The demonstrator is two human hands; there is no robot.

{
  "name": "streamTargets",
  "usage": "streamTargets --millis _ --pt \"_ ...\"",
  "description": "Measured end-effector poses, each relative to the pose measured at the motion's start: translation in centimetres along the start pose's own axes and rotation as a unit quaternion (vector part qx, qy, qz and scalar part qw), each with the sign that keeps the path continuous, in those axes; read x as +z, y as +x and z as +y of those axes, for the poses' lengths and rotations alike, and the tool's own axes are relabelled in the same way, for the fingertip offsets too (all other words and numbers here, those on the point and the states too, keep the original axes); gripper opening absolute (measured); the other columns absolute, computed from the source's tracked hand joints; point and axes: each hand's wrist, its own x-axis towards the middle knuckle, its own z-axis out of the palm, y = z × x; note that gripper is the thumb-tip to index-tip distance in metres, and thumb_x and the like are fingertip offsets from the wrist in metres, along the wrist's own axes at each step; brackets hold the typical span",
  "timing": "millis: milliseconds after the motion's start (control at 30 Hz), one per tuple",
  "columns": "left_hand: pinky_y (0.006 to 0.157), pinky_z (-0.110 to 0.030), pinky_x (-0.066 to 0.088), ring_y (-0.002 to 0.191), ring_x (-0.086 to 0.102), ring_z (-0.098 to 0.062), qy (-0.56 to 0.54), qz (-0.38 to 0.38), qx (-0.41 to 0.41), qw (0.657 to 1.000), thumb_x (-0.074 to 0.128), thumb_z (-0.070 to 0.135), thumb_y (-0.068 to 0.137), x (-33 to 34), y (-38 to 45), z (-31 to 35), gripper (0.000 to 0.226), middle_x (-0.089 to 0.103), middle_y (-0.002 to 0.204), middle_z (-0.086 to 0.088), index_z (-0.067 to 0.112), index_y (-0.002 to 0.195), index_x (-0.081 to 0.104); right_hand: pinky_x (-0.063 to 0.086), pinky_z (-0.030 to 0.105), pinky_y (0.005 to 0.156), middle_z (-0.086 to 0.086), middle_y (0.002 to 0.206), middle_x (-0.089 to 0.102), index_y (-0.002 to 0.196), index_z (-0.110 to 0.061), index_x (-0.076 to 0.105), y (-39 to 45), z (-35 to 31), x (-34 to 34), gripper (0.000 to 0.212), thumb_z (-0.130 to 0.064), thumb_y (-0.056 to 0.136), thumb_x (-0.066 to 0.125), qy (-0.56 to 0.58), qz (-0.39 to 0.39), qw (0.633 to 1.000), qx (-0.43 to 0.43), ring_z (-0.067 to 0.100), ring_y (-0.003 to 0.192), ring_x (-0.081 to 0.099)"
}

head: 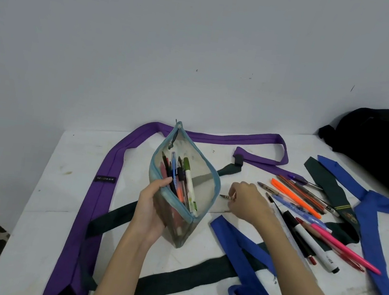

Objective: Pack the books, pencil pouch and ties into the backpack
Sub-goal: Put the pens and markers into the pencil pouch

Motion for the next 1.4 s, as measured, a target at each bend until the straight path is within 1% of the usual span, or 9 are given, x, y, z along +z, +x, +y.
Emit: streamTargets --millis 300,500,633,700,867,1000,1133,1300,1400 --pt "0.084 -0.039 0.05 0.099 0.057 -0.023 0.004 0.005 0.005 1.0 0.051 0.028 0.086 0.0 0.2 -0.1 0.03 0.062 0.104 -0.009 0.024 0.115 0.058 0.051 0.038 0.071 0.008 0.095 0.055 0.1 -0.009 0.048 0.2 -1.2 -0.4 0.01 -0.004 0.092 0.049 0.147 0.221 0.959 -0.099 0.024 0.082 0.054" --pt "0.077 -0.037 0.051 0.098 0.059 -0.024 -0.003 -0.007 -0.004 1.0 0.054 0.027 0.082 0.2 0.1 -0.1 0.044 0.064 0.105 -0.009 0.02 0.124 0.055 0.051 0.04 0.055 0.004 0.079 0.062 0.1 -0.015 0.042 -2.6 -4.9 -6.1 0.008 -0.007 0.098 0.042 0.391 0.453 0.772 -0.215 0.022 0.062 0.057" --pt "0.076 -0.036 0.051 0.095 0.06 -0.023 0.001 -0.014 -0.001 1.0 0.064 0.026 0.071 0.5 -0.1 -0.2 0.048 0.065 0.099 -0.009 0.018 0.118 0.058 0.051 0.032 0.057 0.006 0.074 0.064 0.094 -0.028 0.039 -5.2 -7.2 -8.8 0.019 -0.01 0.099 0.042 0.503 0.461 0.689 -0.245 0.019 0.057 0.057" --pt "0.079 -0.037 0.051 0.097 0.06 -0.024 0.005 -0.016 -0.002 1.0 0.065 0.027 0.065 0.6 0.0 -0.3 0.053 0.066 0.099 -0.009 0.017 0.117 0.059 0.051 0.034 0.055 0.007 0.07 0.065 0.091 -0.025 0.043 -5.5 -7.8 -8.5 0.018 -0.009 0.097 0.046 0.531 0.39 0.711 -0.245 0.019 0.053 0.056" --pt "0.078 -0.037 0.051 0.087 0.065 -0.02 0.009 -0.042 0.011 0.999 0.062 0.027 0.066 0.7 -0.1 -0.4 0.044 0.071 0.088 -0.006 0.018 0.109 0.064 0.051 0.038 0.058 0.008 0.065 0.067 0.09 -0.016 0.051 -4.8 -8.9 -5.2 0.006 -0.02 0.094 0.055 0.357 0.251 0.882 -0.179 0.025 0.053 0.056" --pt "0.079 -0.038 0.05 0.092 0.062 -0.022 0.019 -0.034 0.01 0.999 0.065 0.026 0.068 0.7 -0.1 -0.5 0.046 0.07 0.089 -0.005 0.019 0.113 0.062 0.049 0.034 0.071 0.011 0.081 0.066 0.097 -0.008 0.055 -4.2 -9.4 -3.5 0.016 -0.024 0.094 0.054 0.251 0.205 0.936 -0.137 0.023 0.077 0.059" --pt "0.081 -0.039 0.05 0.091 0.062 -0.023 0.009 -0.036 0.002 0.999 0.064 0.025 0.07 0.6 -0.1 -0.6 0.036 0.071 0.085 -0.005 0.02 0.106 0.065 0.045 0.035 0.081 0.011 0.095 0.067 0.107 -0.005 0.059 -4.0 -8.9 -3.5 0.022 -0.021 0.095 0.052 0.2 0.218 0.946 -0.132 0.027 0.093 0.056" --pt "0.08 -0.037 0.051 0.095 0.063 -0.022 0.007 -0.037 0.007 0.999 0.063 0.029 0.067 0.5 0.0 -0.5 0.043 0.071 0.093 -0.005 0.02 0.108 0.066 0.05 0.034 0.066 -0.001 0.066 0.062 0.092 -0.008 0.065 -4.5 -6.3 -4.5 0.011 -0.017 0.09 0.059 0.27 0.336 0.893 -0.126 0.02 0.062 0.059" --pt "0.077 -0.035 0.053 0.096 0.062 -0.021 0.01 -0.039 0.002 0.999 0.064 0.027 0.069 0.4 -0.1 -0.4 0.048 0.069 0.099 -0.006 0.02 0.116 0.063 0.039 0.011 0.055 -0.003 0.067 0.059 0.089 -0.005 0.065 -3.7 -3.7 -4.4 0.011 -0.014 0.09 0.058 0.256 0.355 0.896 -0.071 0.005 0.056 0.05"
